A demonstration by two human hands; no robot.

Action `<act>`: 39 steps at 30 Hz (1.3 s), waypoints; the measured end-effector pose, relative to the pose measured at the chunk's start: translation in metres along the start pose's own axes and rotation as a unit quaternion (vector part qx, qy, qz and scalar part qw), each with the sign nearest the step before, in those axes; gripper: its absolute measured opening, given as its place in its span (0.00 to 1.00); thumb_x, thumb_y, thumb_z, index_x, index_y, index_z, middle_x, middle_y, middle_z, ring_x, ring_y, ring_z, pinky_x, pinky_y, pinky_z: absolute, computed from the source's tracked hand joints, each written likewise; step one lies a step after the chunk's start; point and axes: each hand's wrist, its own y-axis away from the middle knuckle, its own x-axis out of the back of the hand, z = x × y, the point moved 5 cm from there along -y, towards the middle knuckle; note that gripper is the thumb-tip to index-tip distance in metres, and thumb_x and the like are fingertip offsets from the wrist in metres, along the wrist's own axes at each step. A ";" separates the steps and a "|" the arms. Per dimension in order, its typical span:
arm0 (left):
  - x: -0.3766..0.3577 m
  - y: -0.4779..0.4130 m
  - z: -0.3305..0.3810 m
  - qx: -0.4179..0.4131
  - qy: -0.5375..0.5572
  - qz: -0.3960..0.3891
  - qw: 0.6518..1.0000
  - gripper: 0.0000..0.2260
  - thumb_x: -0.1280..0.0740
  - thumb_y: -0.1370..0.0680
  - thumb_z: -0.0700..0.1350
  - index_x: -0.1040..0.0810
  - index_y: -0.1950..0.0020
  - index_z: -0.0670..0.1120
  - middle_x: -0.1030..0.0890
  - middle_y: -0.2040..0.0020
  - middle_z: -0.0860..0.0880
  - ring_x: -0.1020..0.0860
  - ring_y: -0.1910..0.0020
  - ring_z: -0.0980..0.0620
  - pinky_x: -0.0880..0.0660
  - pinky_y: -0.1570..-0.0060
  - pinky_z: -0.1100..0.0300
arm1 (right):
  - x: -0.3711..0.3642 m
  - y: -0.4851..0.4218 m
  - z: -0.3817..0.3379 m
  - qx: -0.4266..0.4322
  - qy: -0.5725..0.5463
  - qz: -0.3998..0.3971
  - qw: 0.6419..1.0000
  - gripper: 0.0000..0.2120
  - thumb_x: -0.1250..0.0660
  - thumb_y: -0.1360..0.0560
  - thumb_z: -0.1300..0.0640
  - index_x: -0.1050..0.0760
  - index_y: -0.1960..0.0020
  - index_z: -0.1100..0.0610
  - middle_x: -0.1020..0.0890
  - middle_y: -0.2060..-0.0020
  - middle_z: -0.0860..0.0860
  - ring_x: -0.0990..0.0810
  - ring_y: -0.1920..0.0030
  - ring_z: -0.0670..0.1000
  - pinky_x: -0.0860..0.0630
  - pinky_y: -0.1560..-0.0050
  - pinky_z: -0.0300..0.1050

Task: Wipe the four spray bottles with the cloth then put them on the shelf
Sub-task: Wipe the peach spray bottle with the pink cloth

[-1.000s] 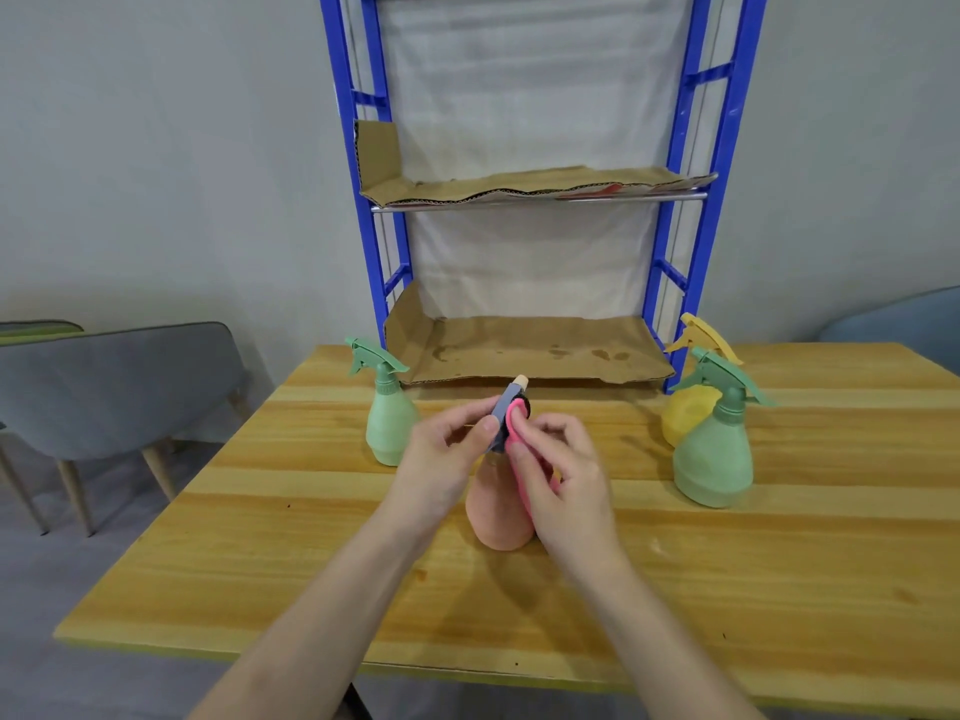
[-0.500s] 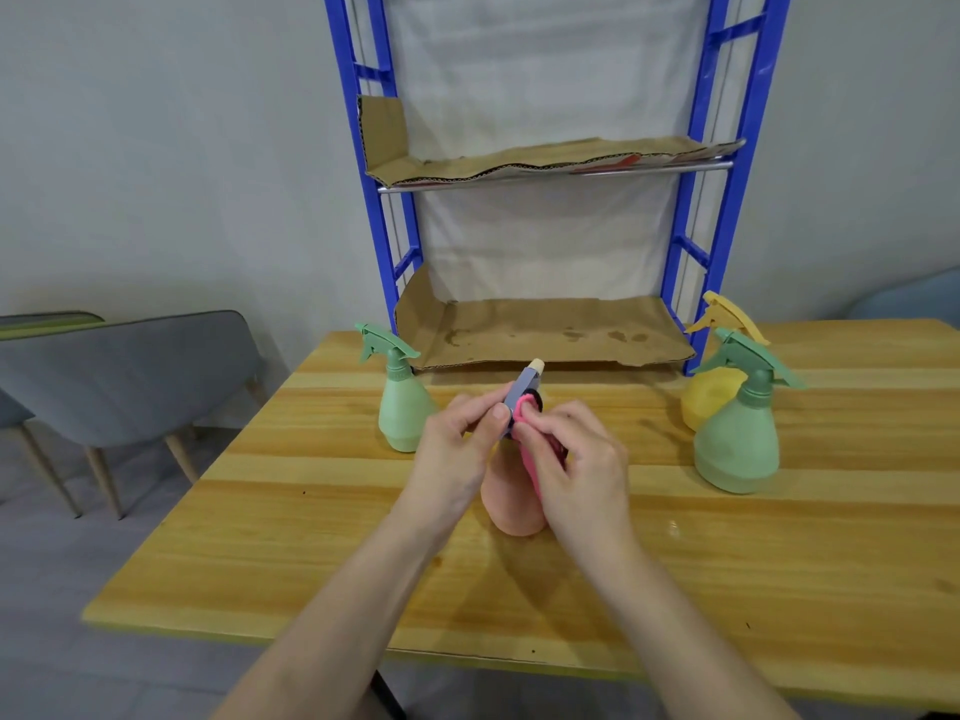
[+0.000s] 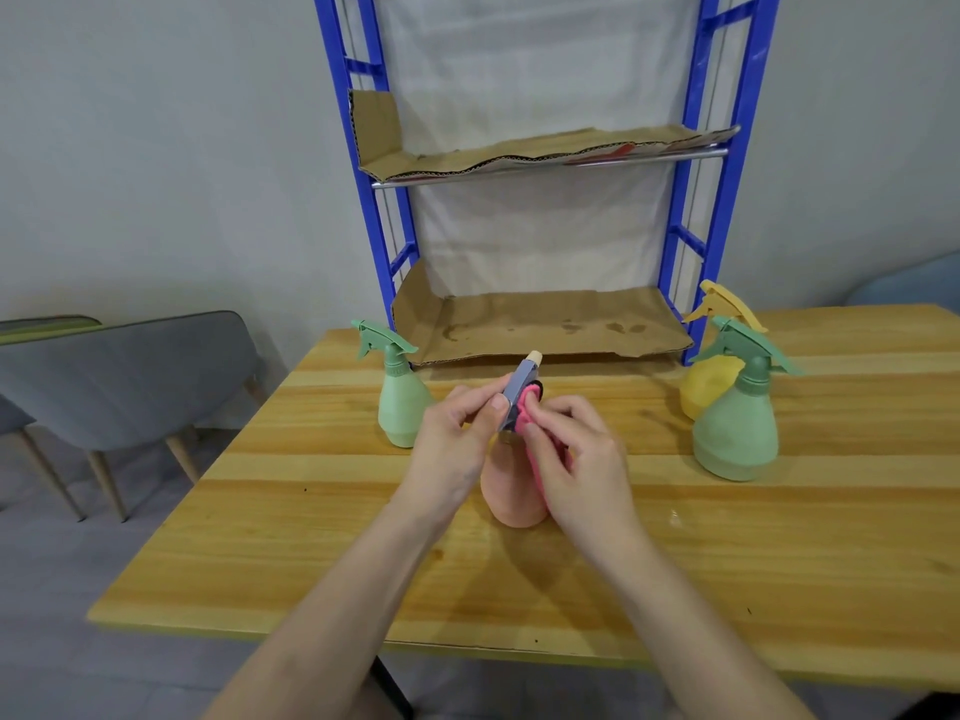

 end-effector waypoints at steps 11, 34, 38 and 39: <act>0.002 -0.004 -0.003 -0.019 -0.018 -0.001 1.000 0.14 0.35 0.16 0.42 0.16 0.36 0.56 0.15 0.42 0.53 0.22 0.36 0.54 0.26 0.30 0.50 | -0.006 -0.011 0.015 -0.125 -0.028 0.038 0.991 0.06 0.29 0.21 0.62 0.14 0.48 0.54 0.17 0.56 0.44 0.18 0.54 0.43 0.23 0.52 0.40; 0.000 -0.008 -0.011 -0.018 0.005 -0.011 1.000 0.13 0.35 0.16 0.44 0.16 0.35 0.54 0.15 0.39 0.52 0.21 0.33 0.50 0.25 0.31 0.46 | -0.004 0.005 -0.004 0.085 0.025 0.058 0.994 0.10 0.32 0.20 0.64 0.15 0.40 0.62 0.18 0.51 0.52 0.17 0.51 0.51 0.21 0.52 0.44; -0.001 -0.007 -0.009 -0.007 0.006 -0.011 1.000 0.14 0.35 0.15 0.42 0.16 0.37 0.56 0.15 0.39 0.52 0.21 0.34 0.53 0.26 0.30 0.49 | -0.001 0.016 0.013 0.089 0.074 0.052 0.992 0.09 0.31 0.20 0.65 0.15 0.42 0.62 0.17 0.52 0.52 0.18 0.55 0.52 0.20 0.56 0.49; -0.001 -0.006 -0.010 -0.005 0.003 -0.007 1.000 0.14 0.35 0.15 0.42 0.16 0.37 0.57 0.15 0.38 0.51 0.21 0.34 0.54 0.26 0.29 0.49 | 0.000 0.019 0.017 0.084 0.081 0.045 0.992 0.09 0.31 0.20 0.66 0.15 0.42 0.62 0.17 0.52 0.52 0.18 0.55 0.53 0.20 0.56 0.50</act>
